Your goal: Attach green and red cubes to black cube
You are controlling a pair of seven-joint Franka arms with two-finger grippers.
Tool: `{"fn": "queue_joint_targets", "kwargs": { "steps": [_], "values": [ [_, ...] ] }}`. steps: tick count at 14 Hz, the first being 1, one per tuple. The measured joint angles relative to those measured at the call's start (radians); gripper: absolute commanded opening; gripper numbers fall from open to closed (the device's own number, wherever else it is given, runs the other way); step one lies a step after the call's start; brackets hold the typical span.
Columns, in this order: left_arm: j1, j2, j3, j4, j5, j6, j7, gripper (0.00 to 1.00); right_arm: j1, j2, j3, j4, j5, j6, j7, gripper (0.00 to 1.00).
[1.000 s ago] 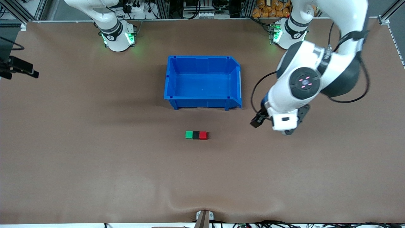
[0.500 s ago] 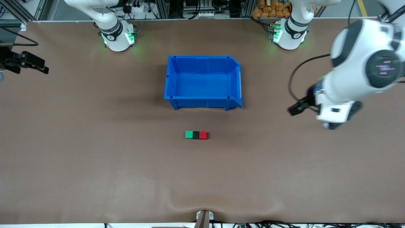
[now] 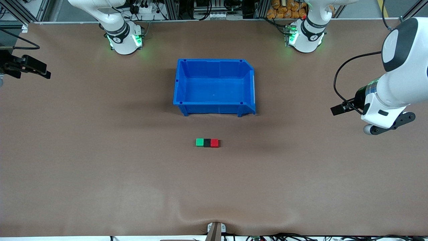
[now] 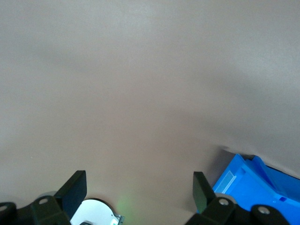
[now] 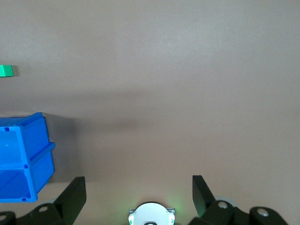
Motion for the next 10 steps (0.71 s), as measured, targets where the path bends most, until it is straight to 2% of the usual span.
{"fn": "queue_joint_targets", "kwargs": {
  "steps": [4,7,10],
  "values": [
    [-0.007,-0.07,-0.055,-0.017,0.017,0.019,0.013,1.0,0.0,0.0,0.0,-0.002,0.0,0.0,0.0,1.0],
    [-0.006,-0.097,-0.06,-0.002,0.021,0.032,0.016,1.0,0.0,0.0,0.001,-0.002,0.0,0.007,0.0,1.0],
    [0.006,-0.107,-0.058,0.009,0.021,0.043,0.105,1.0,0.0,0.0,0.001,-0.003,0.0,0.008,0.0,1.0]
  ]
}}
